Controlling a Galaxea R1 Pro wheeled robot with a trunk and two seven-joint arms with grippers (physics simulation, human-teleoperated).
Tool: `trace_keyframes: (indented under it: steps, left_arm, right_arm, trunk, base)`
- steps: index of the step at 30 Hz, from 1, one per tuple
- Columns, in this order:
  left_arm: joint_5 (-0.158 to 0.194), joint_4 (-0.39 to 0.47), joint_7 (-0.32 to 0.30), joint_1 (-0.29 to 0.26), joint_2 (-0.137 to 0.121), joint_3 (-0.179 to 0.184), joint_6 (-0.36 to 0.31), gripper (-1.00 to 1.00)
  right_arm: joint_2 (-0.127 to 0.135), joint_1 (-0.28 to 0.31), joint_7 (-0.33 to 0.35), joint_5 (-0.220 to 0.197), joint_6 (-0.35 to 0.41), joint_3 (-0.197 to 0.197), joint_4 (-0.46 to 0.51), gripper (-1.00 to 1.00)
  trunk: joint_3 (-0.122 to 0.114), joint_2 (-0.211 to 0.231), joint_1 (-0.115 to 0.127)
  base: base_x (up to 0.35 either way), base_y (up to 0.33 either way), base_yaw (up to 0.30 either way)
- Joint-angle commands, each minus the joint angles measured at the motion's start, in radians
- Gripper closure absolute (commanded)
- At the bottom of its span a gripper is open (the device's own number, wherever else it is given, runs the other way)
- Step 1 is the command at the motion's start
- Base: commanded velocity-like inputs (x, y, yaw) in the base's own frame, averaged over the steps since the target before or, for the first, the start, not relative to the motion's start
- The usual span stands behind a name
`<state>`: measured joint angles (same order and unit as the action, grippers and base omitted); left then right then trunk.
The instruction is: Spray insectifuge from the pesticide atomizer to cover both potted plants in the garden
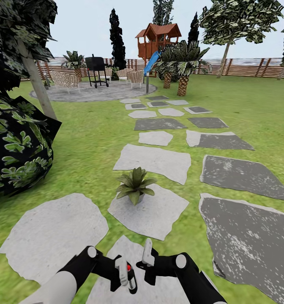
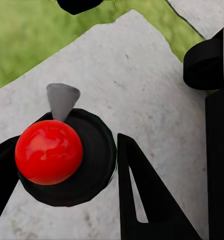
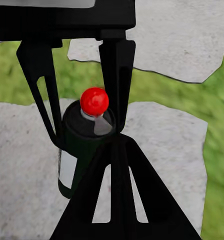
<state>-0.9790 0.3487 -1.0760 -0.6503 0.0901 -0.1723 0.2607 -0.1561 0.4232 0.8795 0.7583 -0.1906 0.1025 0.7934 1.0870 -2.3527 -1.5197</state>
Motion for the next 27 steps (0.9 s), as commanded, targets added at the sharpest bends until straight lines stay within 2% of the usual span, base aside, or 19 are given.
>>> trace_keyframes:
  steps: [1, 9, 18, 21, 27]
  left_arm:
    - [-0.009, 0.001, -0.004, 0.0, 0.003, -0.009, 0.004, 1.0]
    - [-0.007, 0.001, -0.004, 0.0, 0.012, -0.009, 0.005, 1.0]
    - [0.015, 0.001, -0.004, 0.002, 0.016, -0.009, 0.005, 1.0]
    - [0.037, 0.001, -0.005, 0.003, 0.023, -0.009, 0.006, 1.0]
    - [0.043, 0.001, -0.005, 0.003, 0.028, -0.009, 0.006, 1.0]
  right_arm:
    - [0.0, 0.0, 0.001, 0.011, -0.007, -0.001, 0.001, 1.0]
    - [0.0, 0.001, 0.0, 0.01, -0.007, -0.001, 0.001, 1.0]
    - [0.0, 0.001, 0.0, 0.01, -0.007, -0.001, 0.002, 1.0]
    - [0.0, 0.001, -0.001, 0.01, -0.007, -0.001, 0.003, 1.0]
    - [0.0, 0.002, -0.001, 0.01, -0.007, -0.001, 0.003, 1.0]
  trunk:
    - [0.001, 0.0, 0.0]
    - [0.001, 0.0, 0.0]
    - [0.001, 0.0, 0.0]
    - [0.001, 0.0, 0.0]
    - [0.001, 0.0, 0.0]
  base:
    - [0.0, 0.0, 0.0]
    - [0.0, 0.0, 0.0]
    - [0.0, 0.0, 0.0]
    - [0.0, 0.0, 0.0]
    - [0.0, 0.0, 0.0]
